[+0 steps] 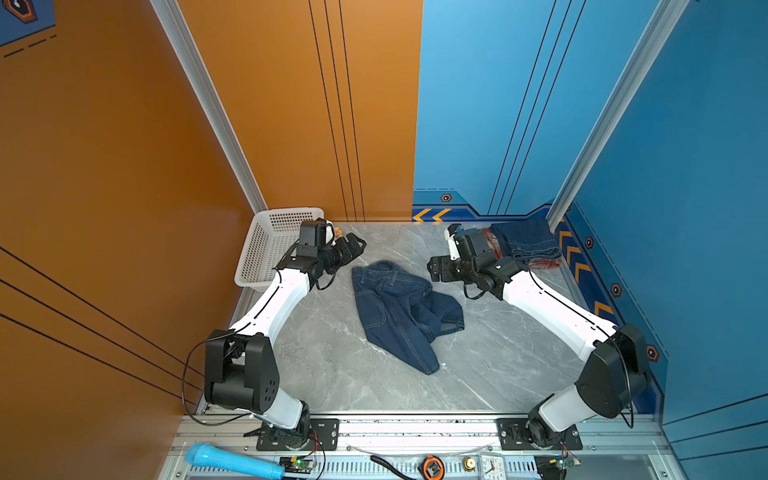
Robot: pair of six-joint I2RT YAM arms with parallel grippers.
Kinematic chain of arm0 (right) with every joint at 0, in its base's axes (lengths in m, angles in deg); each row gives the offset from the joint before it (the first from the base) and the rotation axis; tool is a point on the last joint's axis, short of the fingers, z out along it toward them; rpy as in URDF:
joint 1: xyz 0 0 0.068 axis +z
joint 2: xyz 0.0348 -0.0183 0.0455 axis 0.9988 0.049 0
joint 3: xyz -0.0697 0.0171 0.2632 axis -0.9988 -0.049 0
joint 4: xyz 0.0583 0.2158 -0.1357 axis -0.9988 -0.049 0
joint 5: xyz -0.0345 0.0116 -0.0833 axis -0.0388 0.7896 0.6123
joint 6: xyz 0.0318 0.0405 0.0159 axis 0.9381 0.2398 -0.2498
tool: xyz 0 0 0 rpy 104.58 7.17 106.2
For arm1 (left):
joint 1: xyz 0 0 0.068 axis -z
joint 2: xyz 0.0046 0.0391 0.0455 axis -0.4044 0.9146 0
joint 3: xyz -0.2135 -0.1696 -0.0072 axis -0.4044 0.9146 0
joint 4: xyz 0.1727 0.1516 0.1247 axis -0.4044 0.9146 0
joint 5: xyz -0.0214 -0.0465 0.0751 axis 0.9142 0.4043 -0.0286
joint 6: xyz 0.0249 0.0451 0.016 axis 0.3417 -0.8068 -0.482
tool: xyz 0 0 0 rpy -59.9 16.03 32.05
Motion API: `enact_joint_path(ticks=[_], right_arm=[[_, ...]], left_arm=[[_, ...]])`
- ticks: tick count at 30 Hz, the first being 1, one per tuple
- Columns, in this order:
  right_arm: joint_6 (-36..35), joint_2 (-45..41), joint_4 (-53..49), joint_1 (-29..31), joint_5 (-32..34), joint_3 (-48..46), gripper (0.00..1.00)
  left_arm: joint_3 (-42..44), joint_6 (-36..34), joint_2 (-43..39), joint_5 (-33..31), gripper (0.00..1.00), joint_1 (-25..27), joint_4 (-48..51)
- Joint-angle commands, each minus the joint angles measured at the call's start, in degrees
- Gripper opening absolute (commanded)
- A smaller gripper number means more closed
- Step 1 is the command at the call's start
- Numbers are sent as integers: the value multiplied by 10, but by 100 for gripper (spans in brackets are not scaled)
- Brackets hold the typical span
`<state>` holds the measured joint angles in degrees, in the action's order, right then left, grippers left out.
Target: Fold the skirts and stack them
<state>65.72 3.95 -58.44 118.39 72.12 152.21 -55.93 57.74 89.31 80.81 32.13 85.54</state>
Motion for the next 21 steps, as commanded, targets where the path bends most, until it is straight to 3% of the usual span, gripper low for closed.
enact_joint_path(ticks=[1,11,21], right_arm=[[9,31,-5,15,-9,26,90],[-34,217,-29,107,21,180,85],[5,332,-46,101,76,249,84]], left_arm=[[9,3,2,-14,91,5,-4],[25,1,-21,-61,91,-6,74],[69,-8,-66,-55,91,-12,78]])
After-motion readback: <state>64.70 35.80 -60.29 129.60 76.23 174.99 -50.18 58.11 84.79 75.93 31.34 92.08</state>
